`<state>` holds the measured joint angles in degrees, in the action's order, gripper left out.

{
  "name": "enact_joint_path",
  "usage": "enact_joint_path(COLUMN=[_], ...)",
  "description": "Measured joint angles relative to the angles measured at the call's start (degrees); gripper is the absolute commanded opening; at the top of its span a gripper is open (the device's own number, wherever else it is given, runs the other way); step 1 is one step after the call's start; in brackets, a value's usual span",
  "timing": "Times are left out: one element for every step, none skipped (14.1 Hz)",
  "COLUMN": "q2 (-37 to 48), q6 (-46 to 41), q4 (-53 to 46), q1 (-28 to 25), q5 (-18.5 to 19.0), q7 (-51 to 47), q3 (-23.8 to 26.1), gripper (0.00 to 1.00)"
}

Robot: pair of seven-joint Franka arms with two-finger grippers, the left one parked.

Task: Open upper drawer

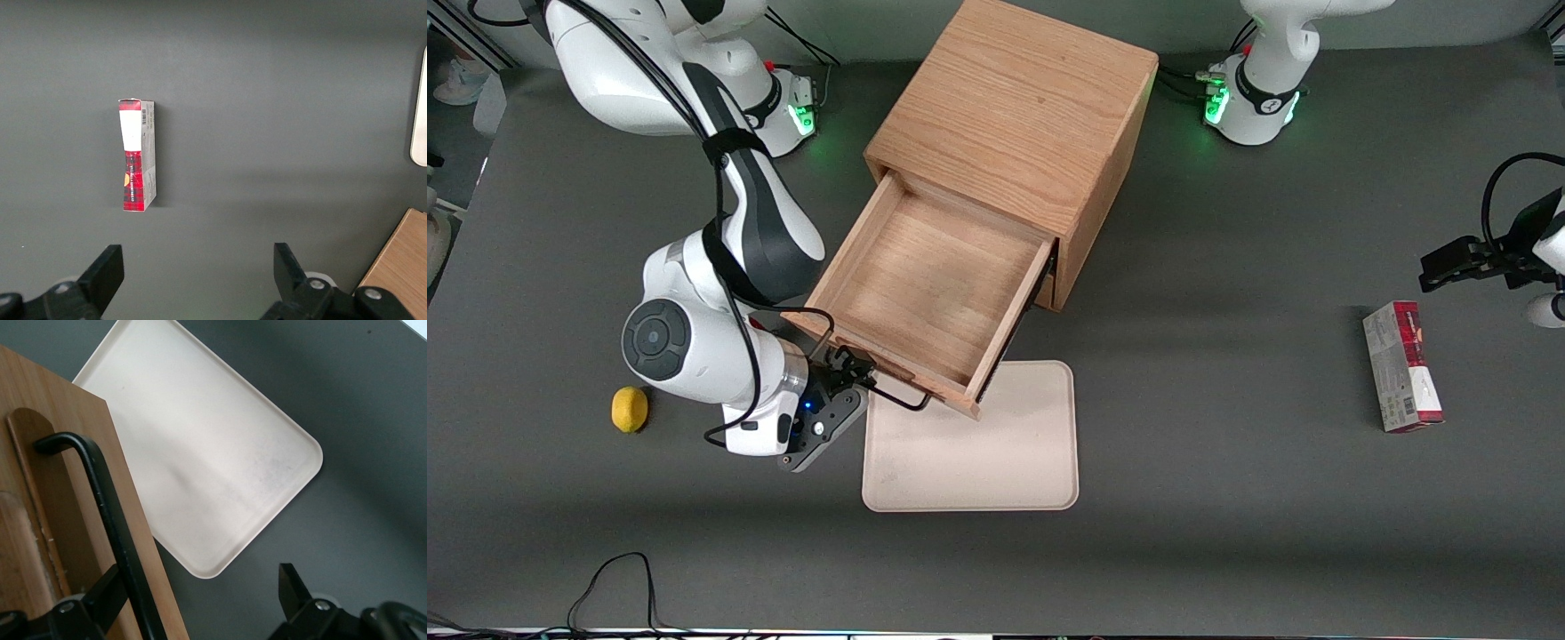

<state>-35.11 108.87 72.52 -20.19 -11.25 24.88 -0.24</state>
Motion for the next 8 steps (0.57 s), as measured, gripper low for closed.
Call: enact_joint_path(q2=[0.0, 0.0, 0.0, 0.0, 0.1, 0.1, 0.3, 0.5], q6=[-0.5, -1.5, -2.6, -4.0, -5.4, -6.9, -8.2, -9.2], q4=[-0.5, -1.3, -2.1, -3.1, -4.0, -4.8, -5.5, -6.1], q1=[0.0, 0.1, 0.3, 0.7, 1.2, 1.6, 2.2, 2.7], q5=[0.0, 0.0, 0.0, 0.0, 0.0, -0.1, -0.1, -0.1], q7=[0.0, 0.0, 0.0, 0.0, 0.0, 0.0, 0.0, 0.0], q3=[0.0, 0.0, 0.0, 0.0, 0.0, 0.0, 0.0, 0.0], gripper=[1.00, 1.00, 1.00, 1.00, 1.00, 1.00, 1.00, 1.00])
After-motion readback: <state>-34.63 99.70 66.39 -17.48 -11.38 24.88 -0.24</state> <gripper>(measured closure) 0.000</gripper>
